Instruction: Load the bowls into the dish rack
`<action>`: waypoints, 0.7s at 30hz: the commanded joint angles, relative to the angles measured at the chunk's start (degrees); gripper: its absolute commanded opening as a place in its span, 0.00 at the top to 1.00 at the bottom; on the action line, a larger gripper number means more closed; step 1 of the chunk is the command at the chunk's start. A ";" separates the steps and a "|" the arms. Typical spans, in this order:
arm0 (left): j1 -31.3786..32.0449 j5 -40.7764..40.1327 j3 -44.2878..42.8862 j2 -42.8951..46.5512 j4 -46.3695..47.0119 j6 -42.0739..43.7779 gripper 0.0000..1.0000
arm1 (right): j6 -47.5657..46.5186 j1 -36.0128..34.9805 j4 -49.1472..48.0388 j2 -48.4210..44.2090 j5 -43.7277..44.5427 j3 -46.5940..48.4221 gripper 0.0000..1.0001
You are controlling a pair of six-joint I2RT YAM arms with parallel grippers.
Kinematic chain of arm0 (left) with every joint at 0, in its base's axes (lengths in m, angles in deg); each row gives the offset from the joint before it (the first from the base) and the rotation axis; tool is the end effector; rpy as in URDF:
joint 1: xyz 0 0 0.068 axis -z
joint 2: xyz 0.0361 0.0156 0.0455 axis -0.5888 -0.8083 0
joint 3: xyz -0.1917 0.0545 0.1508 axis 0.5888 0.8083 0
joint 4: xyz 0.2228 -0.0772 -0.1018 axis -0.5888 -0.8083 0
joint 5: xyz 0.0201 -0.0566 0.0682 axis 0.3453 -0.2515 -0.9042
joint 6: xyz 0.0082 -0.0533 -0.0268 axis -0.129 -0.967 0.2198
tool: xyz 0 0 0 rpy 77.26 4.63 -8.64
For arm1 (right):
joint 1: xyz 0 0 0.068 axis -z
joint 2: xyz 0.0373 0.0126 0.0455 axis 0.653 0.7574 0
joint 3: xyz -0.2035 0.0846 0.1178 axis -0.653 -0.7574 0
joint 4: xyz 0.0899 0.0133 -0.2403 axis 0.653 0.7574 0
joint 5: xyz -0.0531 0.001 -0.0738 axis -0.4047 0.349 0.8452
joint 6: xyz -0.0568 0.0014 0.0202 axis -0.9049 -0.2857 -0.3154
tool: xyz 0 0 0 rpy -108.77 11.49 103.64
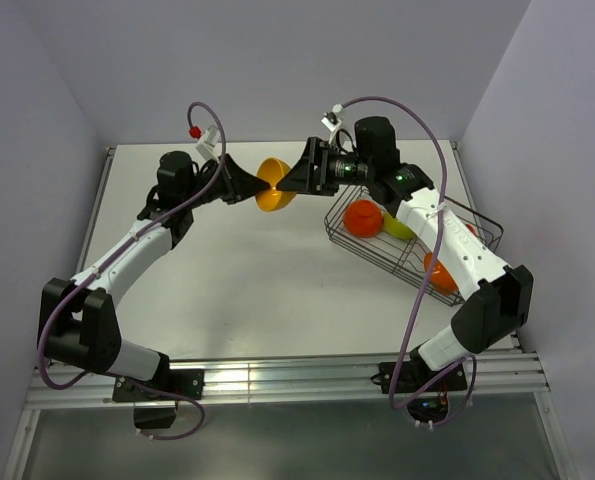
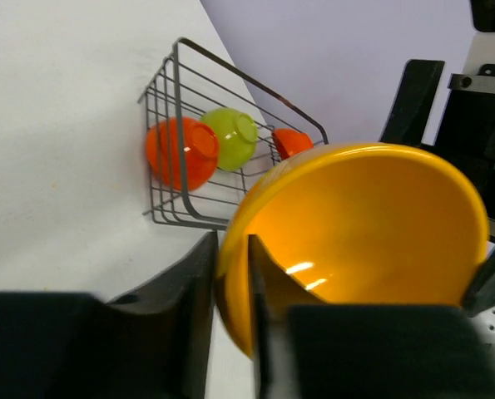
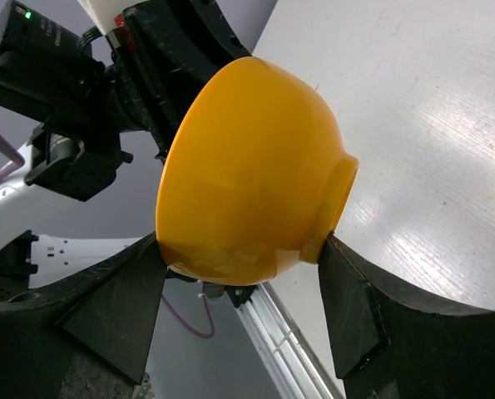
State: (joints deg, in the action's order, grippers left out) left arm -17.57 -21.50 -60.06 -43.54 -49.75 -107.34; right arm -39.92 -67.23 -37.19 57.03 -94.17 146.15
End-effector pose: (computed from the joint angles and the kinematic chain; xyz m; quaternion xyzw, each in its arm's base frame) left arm 0.3154 -0.1343 0.3031 0.0475 0.7433 -0.5305 0.4048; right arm 0.2975 0.1803 0.3696 -0.1350 0.7879 0.5156 0.3085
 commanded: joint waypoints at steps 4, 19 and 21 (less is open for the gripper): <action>1.45 -0.01 -3.74 1.02 -2.35 4.24 0.53 | -4.21 0.70 1.17 -2.27 -0.01 1.74 1.00; -0.92 -8.96 -10.06 0.85 -15.61 10.83 0.00 | -9.66 8.96 11.89 -15.09 18.07 -6.26 1.00; -1.36 -10.11 -10.94 0.67 -17.03 12.14 0.00 | -10.46 9.58 15.65 -16.51 26.94 -6.52 1.00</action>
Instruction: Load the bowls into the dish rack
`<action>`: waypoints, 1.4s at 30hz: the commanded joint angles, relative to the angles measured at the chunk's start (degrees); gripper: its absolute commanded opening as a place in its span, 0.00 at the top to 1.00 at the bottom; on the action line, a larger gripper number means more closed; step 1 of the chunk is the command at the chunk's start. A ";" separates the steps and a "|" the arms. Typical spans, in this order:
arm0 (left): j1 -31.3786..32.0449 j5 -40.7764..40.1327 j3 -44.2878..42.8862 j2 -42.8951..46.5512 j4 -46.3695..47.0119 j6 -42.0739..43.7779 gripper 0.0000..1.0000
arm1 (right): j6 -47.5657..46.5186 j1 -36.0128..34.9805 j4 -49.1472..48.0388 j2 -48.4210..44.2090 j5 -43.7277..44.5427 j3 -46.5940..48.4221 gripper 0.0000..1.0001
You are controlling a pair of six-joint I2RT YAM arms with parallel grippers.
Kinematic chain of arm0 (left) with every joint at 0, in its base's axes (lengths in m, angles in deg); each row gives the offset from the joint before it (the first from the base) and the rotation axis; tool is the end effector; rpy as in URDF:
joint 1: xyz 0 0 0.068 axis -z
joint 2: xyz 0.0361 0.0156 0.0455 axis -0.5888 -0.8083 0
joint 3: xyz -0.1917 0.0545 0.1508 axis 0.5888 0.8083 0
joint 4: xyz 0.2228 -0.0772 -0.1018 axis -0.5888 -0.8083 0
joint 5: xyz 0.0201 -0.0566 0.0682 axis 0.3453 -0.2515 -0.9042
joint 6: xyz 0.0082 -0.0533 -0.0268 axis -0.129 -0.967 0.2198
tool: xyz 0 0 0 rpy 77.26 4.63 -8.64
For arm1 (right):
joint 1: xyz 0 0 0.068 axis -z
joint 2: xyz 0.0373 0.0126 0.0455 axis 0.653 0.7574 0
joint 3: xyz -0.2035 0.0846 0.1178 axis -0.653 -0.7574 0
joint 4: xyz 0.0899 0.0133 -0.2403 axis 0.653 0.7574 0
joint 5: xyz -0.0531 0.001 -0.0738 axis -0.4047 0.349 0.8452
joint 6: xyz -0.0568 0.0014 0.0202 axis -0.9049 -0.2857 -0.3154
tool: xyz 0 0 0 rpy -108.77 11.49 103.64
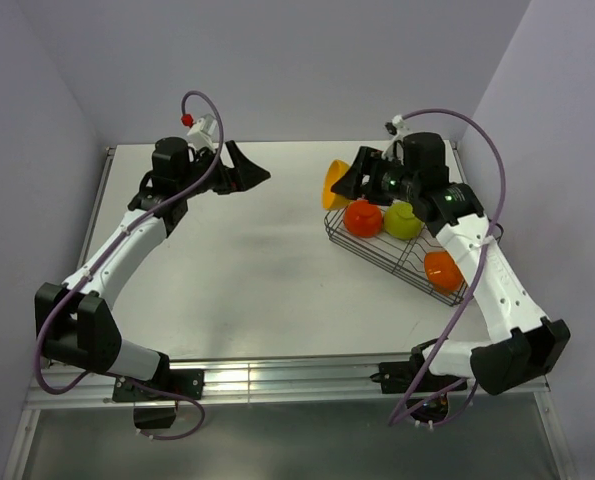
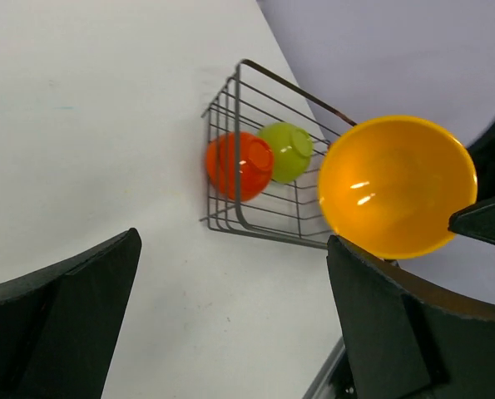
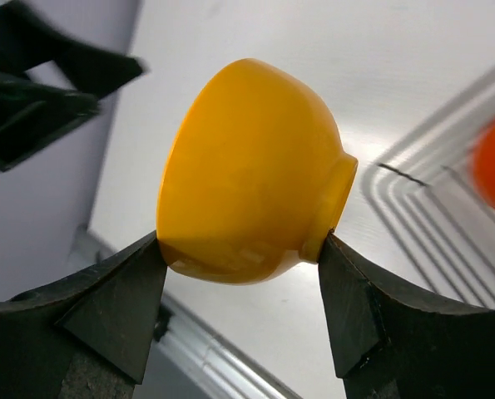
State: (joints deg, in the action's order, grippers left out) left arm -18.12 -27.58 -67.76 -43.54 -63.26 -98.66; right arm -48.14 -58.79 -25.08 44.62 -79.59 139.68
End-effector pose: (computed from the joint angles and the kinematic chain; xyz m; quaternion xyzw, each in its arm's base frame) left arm 0.3205 -0.1284 0.3247 0.0502 0.7739 -0.4576 0.4350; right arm 0.2689 0.1078 0.3719 -0.0504 0.8401 0.3693 0.3940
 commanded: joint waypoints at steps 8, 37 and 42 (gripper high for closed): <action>-3.10 -3.69 -2.55 1.38 -3.61 4.35 0.00 | -5.32 1.32 16.65 -0.94 34.44 3.55 1.00; -5.47 0.00 -0.53 0.24 -3.97 3.91 0.00 | -4.53 0.71 25.01 16.47 46.32 7.07 1.00; -5.74 0.35 -0.53 -0.12 -3.88 3.47 0.00 | -5.23 -0.61 24.92 17.25 47.38 5.83 1.00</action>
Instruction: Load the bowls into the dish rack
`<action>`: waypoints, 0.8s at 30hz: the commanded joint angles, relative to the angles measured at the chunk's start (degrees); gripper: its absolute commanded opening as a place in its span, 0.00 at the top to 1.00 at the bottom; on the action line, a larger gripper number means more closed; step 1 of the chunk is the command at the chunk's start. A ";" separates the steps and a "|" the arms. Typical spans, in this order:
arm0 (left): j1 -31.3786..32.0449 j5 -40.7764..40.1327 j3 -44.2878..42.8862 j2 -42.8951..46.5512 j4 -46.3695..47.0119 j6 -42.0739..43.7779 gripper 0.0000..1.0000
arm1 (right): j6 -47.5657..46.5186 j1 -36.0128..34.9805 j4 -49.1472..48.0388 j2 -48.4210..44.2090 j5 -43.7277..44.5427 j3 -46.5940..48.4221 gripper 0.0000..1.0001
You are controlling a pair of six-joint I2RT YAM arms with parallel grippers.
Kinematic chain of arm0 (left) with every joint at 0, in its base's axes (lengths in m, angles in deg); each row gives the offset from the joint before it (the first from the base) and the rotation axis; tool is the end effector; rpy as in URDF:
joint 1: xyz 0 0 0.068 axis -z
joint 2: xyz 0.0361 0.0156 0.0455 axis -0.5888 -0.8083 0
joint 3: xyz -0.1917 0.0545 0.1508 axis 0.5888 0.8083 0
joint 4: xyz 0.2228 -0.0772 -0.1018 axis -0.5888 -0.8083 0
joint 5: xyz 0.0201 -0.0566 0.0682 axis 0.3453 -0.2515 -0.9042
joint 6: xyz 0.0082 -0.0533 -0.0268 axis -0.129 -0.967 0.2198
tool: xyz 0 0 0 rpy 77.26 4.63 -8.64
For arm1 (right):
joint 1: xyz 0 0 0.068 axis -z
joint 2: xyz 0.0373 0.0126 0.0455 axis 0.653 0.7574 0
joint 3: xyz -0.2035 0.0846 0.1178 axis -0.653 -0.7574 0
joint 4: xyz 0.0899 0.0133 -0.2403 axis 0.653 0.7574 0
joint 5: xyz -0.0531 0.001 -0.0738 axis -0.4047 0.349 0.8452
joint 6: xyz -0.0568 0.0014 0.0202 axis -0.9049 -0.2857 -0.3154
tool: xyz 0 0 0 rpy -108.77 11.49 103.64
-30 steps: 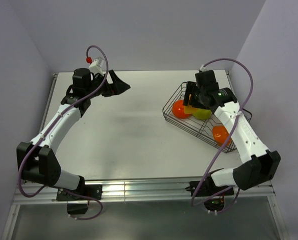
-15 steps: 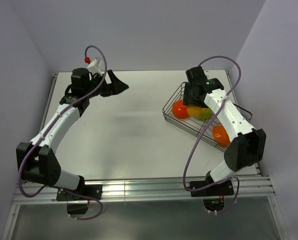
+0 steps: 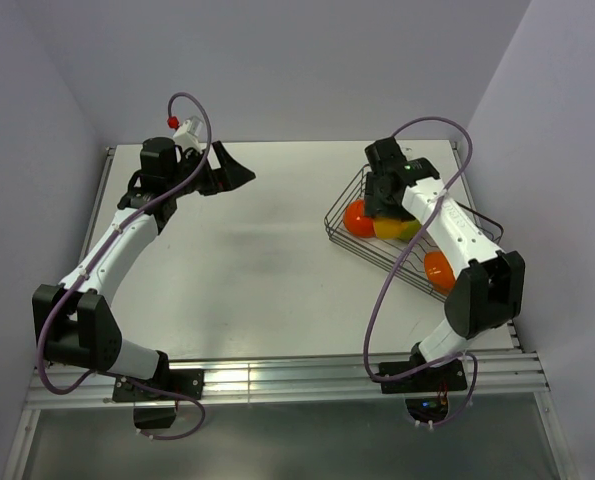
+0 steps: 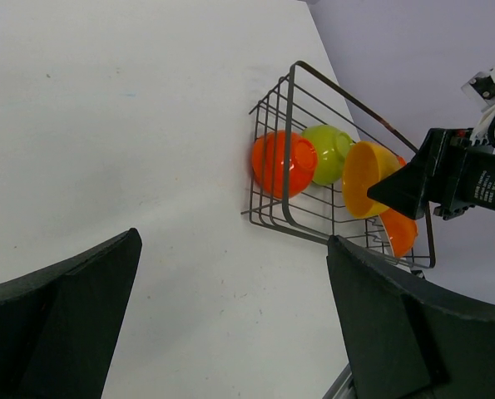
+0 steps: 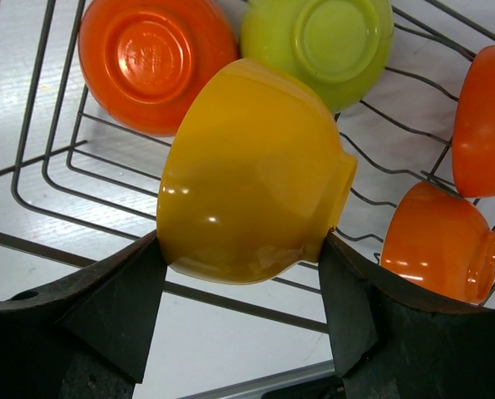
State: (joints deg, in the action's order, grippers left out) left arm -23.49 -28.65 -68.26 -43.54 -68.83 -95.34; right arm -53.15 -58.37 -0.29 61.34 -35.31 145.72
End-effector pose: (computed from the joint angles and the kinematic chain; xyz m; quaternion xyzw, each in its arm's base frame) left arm 0.3290 -0.0966 0.3173 0.0170 0.7993 -0.4108 0.4383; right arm 0.3100 0.0834 0.2856 0.0738 0.9577 -0.0695 0.2695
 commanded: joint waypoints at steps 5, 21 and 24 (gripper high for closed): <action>-0.71 1.51 0.33 -0.03 1.43 0.32 0.00 | -0.58 -1.11 1.10 1.85 2.92 -0.72 1.00; -1.06 2.04 1.65 -0.03 1.70 -0.12 0.00 | -3.04 -3.14 0.93 0.62 4.67 -7.22 1.00; -1.15 1.95 1.65 0.06 1.35 0.15 0.01 | -3.04 -3.14 1.02 0.97 5.64 -7.58 1.00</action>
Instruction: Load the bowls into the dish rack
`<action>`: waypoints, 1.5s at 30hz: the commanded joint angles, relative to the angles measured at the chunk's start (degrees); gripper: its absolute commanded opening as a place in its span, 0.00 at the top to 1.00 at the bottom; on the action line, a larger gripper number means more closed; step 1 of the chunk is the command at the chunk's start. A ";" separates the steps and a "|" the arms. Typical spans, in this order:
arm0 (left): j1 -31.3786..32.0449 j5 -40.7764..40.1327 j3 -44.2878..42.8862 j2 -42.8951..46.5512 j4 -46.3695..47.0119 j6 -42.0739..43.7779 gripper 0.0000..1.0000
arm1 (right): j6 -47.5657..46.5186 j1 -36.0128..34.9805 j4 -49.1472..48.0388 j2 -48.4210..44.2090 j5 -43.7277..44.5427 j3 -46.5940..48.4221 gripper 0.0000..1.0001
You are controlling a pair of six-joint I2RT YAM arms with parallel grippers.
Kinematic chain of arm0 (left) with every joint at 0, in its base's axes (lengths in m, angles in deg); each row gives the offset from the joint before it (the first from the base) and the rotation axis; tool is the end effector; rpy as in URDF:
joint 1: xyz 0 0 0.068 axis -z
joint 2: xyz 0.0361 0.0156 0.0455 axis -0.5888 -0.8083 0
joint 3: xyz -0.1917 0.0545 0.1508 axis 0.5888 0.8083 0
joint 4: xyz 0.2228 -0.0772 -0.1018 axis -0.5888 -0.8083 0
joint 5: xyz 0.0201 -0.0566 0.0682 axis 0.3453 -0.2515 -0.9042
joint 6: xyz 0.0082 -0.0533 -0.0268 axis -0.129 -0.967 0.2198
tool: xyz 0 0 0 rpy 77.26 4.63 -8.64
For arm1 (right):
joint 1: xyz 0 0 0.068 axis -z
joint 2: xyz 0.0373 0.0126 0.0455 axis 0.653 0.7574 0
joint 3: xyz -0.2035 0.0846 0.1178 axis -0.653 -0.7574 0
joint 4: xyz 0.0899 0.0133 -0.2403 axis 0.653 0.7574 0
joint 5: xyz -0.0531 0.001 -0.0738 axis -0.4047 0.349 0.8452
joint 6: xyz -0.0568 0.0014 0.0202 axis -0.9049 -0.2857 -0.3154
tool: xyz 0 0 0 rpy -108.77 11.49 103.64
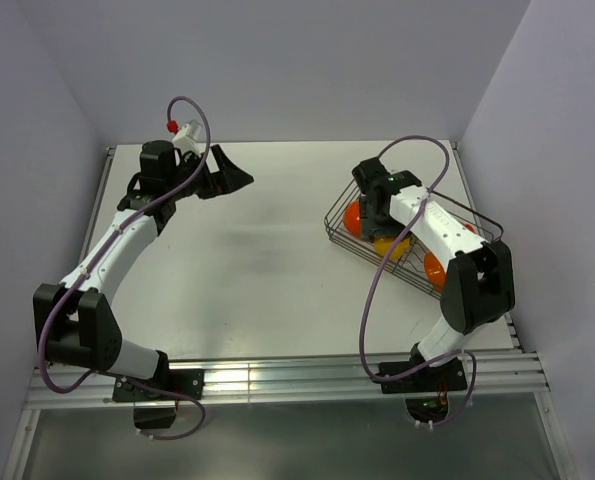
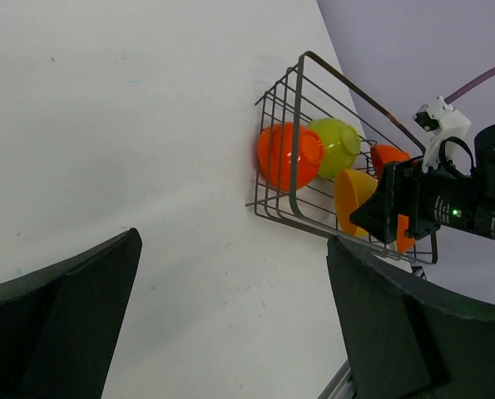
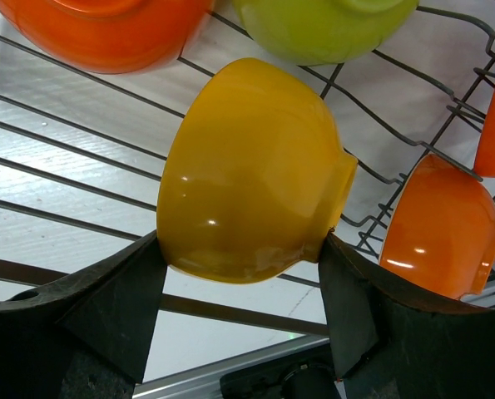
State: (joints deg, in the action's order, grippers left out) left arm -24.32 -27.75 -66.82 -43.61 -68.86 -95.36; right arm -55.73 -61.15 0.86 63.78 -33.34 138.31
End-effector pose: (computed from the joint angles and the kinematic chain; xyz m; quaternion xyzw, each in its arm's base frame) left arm 0.3292 -0.0922 0.3081 0.0115 0.8053 -0.4109 0.4272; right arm 0.2984 0.0942 0.2352 0.0159 0.9747 -0.1192 0.1884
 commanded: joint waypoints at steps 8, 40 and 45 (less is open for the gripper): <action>-0.67 1.14 0.56 0.12 1.02 0.43 0.01 | -0.37 -0.71 -0.32 -0.51 4.82 -0.70 0.97; -1.73 3.08 -0.32 -1.90 0.40 -0.62 0.00 | -1.34 -1.77 -1.02 2.22 1.84 -2.28 0.00; -1.73 3.25 -0.41 -1.81 0.58 -0.71 0.00 | -2.21 -2.03 -0.67 1.17 -1.06 -1.05 0.00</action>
State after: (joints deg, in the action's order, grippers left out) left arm -25.88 -25.83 -66.23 -45.75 -69.10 -95.60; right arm -57.17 -62.39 -0.56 66.12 -31.77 136.43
